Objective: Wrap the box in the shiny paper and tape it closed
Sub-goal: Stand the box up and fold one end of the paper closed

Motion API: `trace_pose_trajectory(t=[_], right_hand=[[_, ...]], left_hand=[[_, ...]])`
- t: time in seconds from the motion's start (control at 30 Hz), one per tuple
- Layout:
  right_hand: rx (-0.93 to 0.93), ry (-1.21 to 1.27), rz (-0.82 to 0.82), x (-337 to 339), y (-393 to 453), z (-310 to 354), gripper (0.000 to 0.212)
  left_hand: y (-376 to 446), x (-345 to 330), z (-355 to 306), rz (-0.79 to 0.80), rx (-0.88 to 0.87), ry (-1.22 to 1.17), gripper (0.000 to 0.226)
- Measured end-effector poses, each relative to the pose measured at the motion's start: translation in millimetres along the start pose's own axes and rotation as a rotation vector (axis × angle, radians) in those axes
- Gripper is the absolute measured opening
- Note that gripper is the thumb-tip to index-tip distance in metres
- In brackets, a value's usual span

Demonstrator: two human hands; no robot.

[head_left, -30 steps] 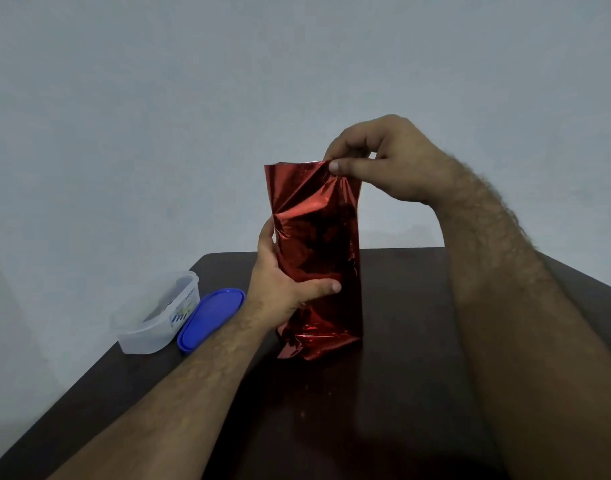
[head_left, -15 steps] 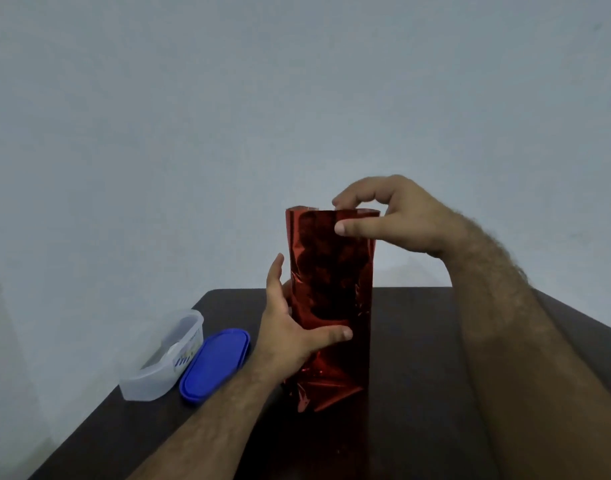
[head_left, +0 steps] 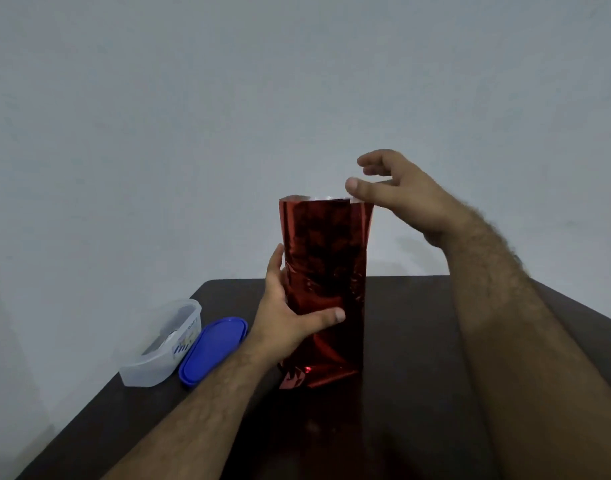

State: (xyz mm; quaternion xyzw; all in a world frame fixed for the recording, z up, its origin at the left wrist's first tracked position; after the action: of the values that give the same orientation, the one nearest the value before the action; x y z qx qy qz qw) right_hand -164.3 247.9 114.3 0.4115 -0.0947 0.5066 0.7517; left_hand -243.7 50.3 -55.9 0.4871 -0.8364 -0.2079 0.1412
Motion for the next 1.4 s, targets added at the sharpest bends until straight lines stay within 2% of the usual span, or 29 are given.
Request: trace_pose_trajectory(t=[0.07, 0.13, 0.3, 0.47, 0.6, 0.73, 0.87, 1.0, 1.17, 1.3, 1.4], right_hand=[[-0.013, -0.010, 0.217, -8, -6, -6, 0.103], [0.000, -0.030, 0.319, -16, -10, -5, 0.110], [0.041, -0.047, 0.272, -23, -5, -1, 0.088], [0.058, -0.063, 0.224, -17, -6, 3, 0.067], [0.114, -0.029, 0.066, -9, -9, 21, 0.029], [0.139, -0.135, 0.068, -15, -6, 35, 0.010], [0.172, -0.234, 0.175, -21, -12, 49, 0.013], [0.183, -0.364, 0.293, -22, -22, 60, 0.015], [0.225, -0.420, 0.394, -24, -30, 66, 0.011], [0.242, -0.473, 0.444, -26, -30, 65, 0.013], [0.250, -0.488, 0.476, -30, -28, 63, 0.014]], left_hand=[[3, 5, -6, -0.019, -0.008, -0.074, 0.128], [7, 12, -19, -0.089, -0.039, -0.146, 0.115], [42, 28, -57, -0.175, -0.054, -0.272, 0.043], [65, 28, -85, -0.127, -0.083, -0.423, 0.015], [67, 32, -71, -0.205, -0.083, -0.437, 0.020], [68, 34, -64, -0.169, -0.093, -0.317, 0.023], [67, 43, -53, -0.186, -0.098, -0.263, 0.015], [66, 42, -62, -0.152, -0.091, -0.252, 0.030], [71, 28, -72, 0.015, -0.104, -0.177, 0.007], [72, 33, -72, 0.022, -0.092, -0.135, 0.020], [75, 33, -71, 0.088, -0.063, -0.103, 0.027]])
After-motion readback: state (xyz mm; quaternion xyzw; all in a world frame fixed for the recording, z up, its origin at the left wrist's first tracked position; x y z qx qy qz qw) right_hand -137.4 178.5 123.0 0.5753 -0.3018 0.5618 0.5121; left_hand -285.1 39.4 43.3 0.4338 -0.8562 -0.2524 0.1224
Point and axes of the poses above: each hand's wrist, its own y-axis towards the middle knuckle, its own x-axis out of the back of the hand, z = x × y, the point moved 6 cm from there along y, towards the middle knuckle, and after that the axes turned 9 degrees about -y, right-handed, at the moved point
